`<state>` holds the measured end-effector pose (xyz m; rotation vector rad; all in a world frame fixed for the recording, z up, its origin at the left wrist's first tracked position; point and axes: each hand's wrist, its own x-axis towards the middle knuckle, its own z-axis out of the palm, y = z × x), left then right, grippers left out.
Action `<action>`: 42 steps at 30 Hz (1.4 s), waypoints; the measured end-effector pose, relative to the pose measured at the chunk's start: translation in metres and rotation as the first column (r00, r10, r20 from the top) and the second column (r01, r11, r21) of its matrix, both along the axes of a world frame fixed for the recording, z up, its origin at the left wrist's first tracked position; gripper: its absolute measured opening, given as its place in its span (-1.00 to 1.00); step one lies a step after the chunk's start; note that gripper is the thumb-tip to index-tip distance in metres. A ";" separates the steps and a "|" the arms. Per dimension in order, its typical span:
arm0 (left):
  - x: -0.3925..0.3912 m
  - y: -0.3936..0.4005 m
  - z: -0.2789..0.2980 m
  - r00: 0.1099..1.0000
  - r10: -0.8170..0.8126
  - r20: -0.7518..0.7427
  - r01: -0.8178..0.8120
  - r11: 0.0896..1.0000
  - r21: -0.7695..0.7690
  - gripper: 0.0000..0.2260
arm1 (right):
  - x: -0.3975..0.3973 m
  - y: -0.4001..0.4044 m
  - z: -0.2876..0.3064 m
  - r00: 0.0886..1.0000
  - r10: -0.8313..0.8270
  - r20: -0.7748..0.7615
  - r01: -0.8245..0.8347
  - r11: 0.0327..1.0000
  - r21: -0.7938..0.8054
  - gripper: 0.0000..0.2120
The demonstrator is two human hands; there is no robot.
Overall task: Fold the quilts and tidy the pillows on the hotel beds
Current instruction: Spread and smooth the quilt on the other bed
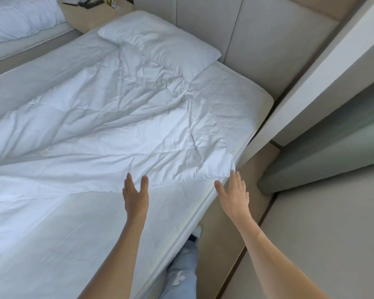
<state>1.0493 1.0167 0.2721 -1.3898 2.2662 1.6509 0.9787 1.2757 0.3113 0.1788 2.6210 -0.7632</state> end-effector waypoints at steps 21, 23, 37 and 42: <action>-0.111 -0.121 -0.114 0.235 0.968 0.084 -0.827 0.154 0.540 -0.36 | -0.207 -0.153 -0.117 0.531 -0.480 0.698 0.847 0.292 -0.443 -0.77; -0.124 -0.142 -0.103 0.190 0.978 0.091 -0.847 0.116 0.518 -0.41 | -0.253 -0.179 -0.087 0.552 -0.403 0.729 0.832 0.221 -0.508 -0.66; -0.249 -0.268 0.016 -0.036 0.991 -0.129 -0.784 0.052 0.619 -0.81 | -0.435 -0.349 0.017 0.851 -0.283 0.443 0.517 0.304 -0.800 -0.70; -0.309 -0.329 0.042 -0.080 0.982 -0.170 -0.766 0.048 0.641 -0.80 | -0.503 -0.427 0.023 0.902 -0.188 0.388 0.429 0.304 -0.851 -0.75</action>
